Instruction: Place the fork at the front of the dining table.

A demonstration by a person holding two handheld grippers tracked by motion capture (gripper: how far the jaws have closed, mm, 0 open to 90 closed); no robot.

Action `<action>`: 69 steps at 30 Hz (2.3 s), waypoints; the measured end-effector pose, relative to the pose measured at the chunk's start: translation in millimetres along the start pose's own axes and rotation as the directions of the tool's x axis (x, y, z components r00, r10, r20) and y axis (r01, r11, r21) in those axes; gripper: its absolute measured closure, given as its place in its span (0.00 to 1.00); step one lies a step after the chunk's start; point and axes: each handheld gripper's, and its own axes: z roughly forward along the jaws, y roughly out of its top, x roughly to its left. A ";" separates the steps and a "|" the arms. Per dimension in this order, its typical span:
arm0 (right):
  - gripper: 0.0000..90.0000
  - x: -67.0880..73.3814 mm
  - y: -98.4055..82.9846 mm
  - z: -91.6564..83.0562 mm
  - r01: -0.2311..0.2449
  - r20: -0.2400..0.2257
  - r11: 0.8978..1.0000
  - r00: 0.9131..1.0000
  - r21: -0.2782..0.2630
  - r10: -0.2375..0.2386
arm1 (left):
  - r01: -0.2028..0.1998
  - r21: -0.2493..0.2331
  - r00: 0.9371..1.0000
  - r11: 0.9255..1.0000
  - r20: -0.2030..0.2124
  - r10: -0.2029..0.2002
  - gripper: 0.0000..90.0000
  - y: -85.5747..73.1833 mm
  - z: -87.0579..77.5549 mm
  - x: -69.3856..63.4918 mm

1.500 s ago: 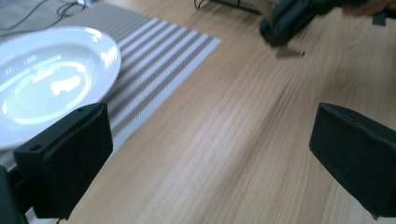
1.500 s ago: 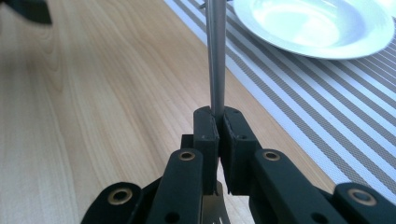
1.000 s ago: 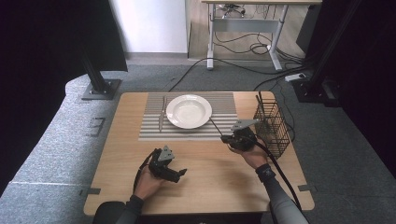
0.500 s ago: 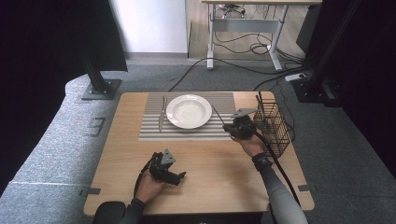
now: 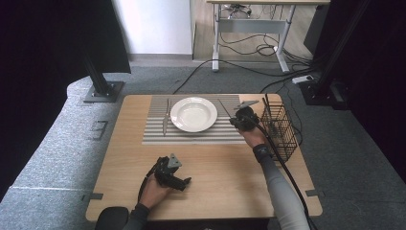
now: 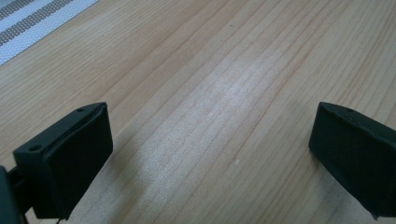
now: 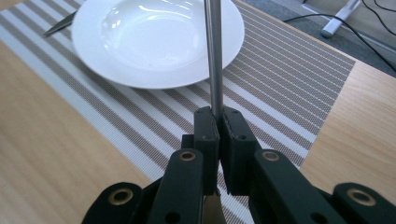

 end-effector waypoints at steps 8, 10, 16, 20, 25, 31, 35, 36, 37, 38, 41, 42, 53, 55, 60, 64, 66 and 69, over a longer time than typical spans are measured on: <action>0.95 -12.1 13.7 31.0 -0.006 0.052 0.999 0.999 0.048 0.004 | 0.011 0.009 1.000 1.000 0.023 -0.011 0.00 0.2 0.6 0.6; 0.95 -16.1 14.2 38.8 -0.019 0.063 0.998 0.998 0.066 0.015 | 0.012 0.010 1.000 1.000 0.025 -0.013 0.00 0.2 0.6 0.6; 0.95 -28.8 12.7 55.7 -0.055 0.091 0.994 0.995 0.096 0.046 | 0.012 0.013 0.999 1.000 0.033 -0.012 0.00 0.3 0.7 0.8; 0.95 -41.8 7.7 71.1 -0.107 0.114 0.987 0.989 0.119 0.093 | 0.011 0.015 0.999 1.000 0.041 -0.011 0.00 0.7 1.2 0.7; 0.95 -50.2 -0.7 86.1 -0.124 0.134 0.980 0.985 0.153 0.104 | 0.013 0.016 0.999 1.000 0.047 -0.014 0.00 0.9 1.6 0.4; 0.95 -55.1 -6.4 96.3 -0.134 0.149 0.976 0.983 0.171 0.109 | 0.014 0.017 0.999 1.000 0.050 -0.015 0.00 1.1 1.7 0.1; 0.95 -57.0 -10.4 105.2 -0.142 0.147 0.973 0.982 0.183 0.116 | 0.011 0.017 0.999 1.000 0.052 -0.011 0.00 1.3 1.7 -0.1; 0.95 -57.0 -10.4 105.2 -0.142 0.147 0.973 0.982 0.183 0.116 | 0.011 0.017 0.999 1.000 0.052 -0.011 0.00 1.3 1.7 -0.1; 0.95 -58.3 -12.3 107.7 -0.153 0.148 0.971 0.981 0.182 0.127 | 0.010 0.017 0.999 1.000 0.052 -0.011 0.00 1.3 1.8 0.0; 0.94 -58.9 -13.2 108.7 -0.155 0.150 0.970 0.980 0.185 0.128 | 0.011 0.017 0.999 1.000 0.052 -0.012 0.00 1.3 1.7 -0.1; 0.94 -60.1 -14.7 110.4 -0.157 0.153 0.969 0.980 0.190 0.128 | 0.011 0.017 0.999 1.000 0.053 -0.012 0.00 1.3 1.8 -0.1; 0.94 -60.7 -15.1 110.6 -0.162 0.154 0.969 0.979 0.185 0.134 | 0.011 0.017 0.999 1.000 0.053 -0.012 0.00 1.4 1.9 -0.2; 0.90 -63.5 -15.4 109.7 -0.180 0.137 0.966 0.978 0.186 0.156 | 0.009 0.018 0.998 1.000 0.055 -0.010 0.00 1.8 2.2 -0.7; 0.85 -62.8 -14.2 107.6 -0.177 0.134 0.967 0.979 0.183 0.154 | 0.009 0.017 0.998 1.000 0.055 -0.010 0.00 1.8 2.2 -0.7; 0.76 -61.8 -12.1 100.8 -0.173 0.135 0.969 0.979 0.174 0.151 | 0.009 0.017 0.998 1.000 0.055 -0.010 0.00 1.8 2.2 -0.8; 0.77 -61.6 -19.0 99.6 -0.174 0.140 0.963 0.979 0.206 0.147 | 0.009 0.017 0.998 1.000 0.056 -0.010 0.00 1.9 2.4 -0.9; 0.82 -62.6 -22.5 99.7 -0.194 0.127 0.960 0.977 0.205 0.170 | 0.010 0.017 0.998 1.000 0.056 -0.011 0.00 1.9 2.4 -1.0; 0.83 -61.1 -23.2 98.8 -0.192 0.110 0.960 0.979 0.206 0.172 | 0.010 0.017 0.998 1.000 0.056 -0.011 0.00 2.0 2.5 -1.0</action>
